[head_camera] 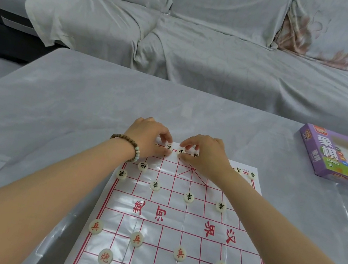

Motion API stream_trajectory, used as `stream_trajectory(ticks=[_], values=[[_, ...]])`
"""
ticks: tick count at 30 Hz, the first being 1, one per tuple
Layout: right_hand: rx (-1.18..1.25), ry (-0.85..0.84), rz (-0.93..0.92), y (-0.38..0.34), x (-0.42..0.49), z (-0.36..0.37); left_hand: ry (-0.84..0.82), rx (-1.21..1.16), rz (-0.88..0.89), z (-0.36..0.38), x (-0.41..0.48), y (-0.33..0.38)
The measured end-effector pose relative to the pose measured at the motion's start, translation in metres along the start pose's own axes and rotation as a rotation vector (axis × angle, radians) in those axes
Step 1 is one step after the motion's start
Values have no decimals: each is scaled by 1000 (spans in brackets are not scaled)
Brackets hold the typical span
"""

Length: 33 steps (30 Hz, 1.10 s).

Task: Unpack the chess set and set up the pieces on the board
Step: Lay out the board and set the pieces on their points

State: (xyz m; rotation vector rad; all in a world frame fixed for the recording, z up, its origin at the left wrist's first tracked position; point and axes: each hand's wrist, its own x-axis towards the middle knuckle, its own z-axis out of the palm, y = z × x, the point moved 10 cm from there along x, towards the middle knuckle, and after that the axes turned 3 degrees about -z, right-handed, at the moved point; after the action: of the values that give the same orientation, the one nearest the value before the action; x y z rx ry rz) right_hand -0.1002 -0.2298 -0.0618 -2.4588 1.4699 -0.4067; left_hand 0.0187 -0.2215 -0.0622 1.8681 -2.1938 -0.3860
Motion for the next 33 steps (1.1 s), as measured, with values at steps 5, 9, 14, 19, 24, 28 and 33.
stream_trajectory(ticks=[5, 9, 14, 19, 24, 28, 33], values=[[72, 64, 9, -1, -32, -25, 74, 50, 69, -9, -31, 15], [57, -112, 23, -2, -80, -19, -17, 132, 212, 8, -73, 41], [-94, -307, -51, -2, -115, 4, -189, 300, 168, 36, -91, 51], [-115, -377, -35, 1, -112, 18, -237, 363, 127, 43, -91, 45], [-113, -399, -31, -3, -99, 29, -264, 394, 98, 38, -86, 33], [-115, -384, -36, -8, -76, 36, -263, 379, 76, 31, -74, 14], [-104, -349, -36, -12, -50, 42, -258, 326, 58, 24, -52, -7]])
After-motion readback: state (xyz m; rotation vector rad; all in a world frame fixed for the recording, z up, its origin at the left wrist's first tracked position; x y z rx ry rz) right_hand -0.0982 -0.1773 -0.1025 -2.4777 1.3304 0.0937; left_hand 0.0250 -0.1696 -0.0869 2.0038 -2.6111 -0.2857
